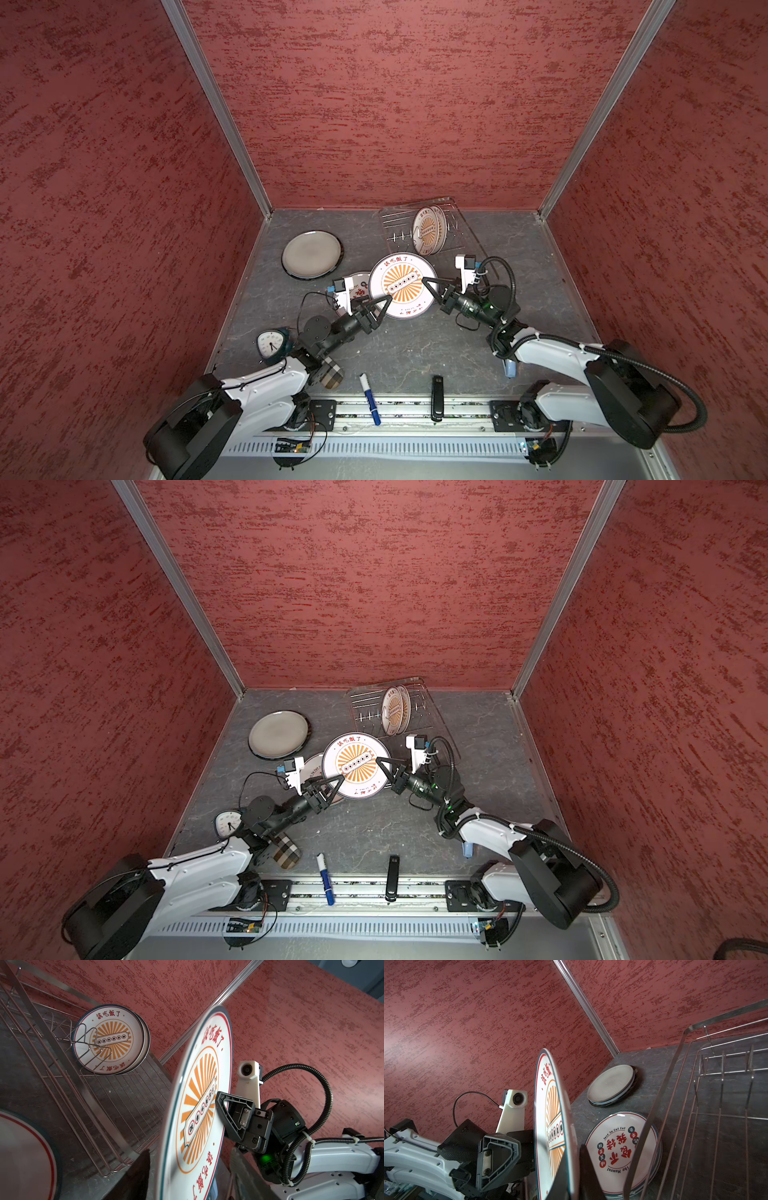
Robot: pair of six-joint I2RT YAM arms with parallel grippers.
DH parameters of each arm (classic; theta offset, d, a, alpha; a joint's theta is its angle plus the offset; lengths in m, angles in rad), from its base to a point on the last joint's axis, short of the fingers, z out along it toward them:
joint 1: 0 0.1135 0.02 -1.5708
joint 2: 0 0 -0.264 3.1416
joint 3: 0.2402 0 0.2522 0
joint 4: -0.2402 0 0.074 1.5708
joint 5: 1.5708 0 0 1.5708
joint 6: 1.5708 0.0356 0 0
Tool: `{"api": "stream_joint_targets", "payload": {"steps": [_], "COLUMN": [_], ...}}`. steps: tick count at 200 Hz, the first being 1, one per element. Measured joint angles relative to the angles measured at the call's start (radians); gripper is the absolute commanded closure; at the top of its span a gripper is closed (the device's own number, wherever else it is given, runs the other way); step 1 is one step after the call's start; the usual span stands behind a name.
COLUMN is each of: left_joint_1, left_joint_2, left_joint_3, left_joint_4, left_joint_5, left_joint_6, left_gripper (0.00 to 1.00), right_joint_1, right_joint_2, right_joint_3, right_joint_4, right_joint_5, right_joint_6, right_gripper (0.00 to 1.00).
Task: Unload the plates from the dish rack
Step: 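Bring the sunburst plate toward the left gripper while the left gripper grasps its rim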
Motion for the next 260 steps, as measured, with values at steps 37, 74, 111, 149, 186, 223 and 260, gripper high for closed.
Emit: {"api": "stream_joint_targets", "payload": {"steps": [37, 74, 111, 149, 186, 223, 260], "left_joint_1": [-0.016, -0.033, -0.04, -0.047, -0.051, -0.059, -0.063], "left_joint_2": [0.009, 0.009, -0.003, -0.016, -0.022, -0.023, -0.022], "left_joint_3": [0.002, 0.003, 0.004, 0.005, 0.007, 0.013, 0.014], "left_joint_4": [-0.001, -0.005, -0.028, -0.043, -0.045, -0.055, -0.098], "left_joint_5": [-0.014, -0.03, -0.051, -0.061, -0.06, -0.062, -0.087], "left_joint_6": [0.0, 0.001, 0.001, -0.004, -0.013, -0.019, -0.025], "left_gripper": [0.64, 0.74, 0.85, 0.92, 0.95, 0.98, 1.0], "right_joint_1": [0.0, 0.0, 0.0, 0.001, 0.003, 0.005, 0.013], "right_joint_2": [-0.022, -0.025, -0.043, -0.051, -0.051, -0.047, -0.031], "right_joint_3": [-0.012, -0.013, -0.021, -0.026, -0.026, -0.026, -0.026], "right_joint_4": [0.0, 0.0, 0.0, 0.0, 0.007, 0.003, 0.002], "right_joint_5": [0.007, 0.008, 0.009, 0.01, 0.008, 0.009, -0.001], "right_joint_6": [-0.012, -0.018, -0.022, -0.026, -0.021, -0.035, -0.056], "right_gripper": [1.0, 1.0, 1.0, 1.0, 0.99, 0.74, 0.44]}}
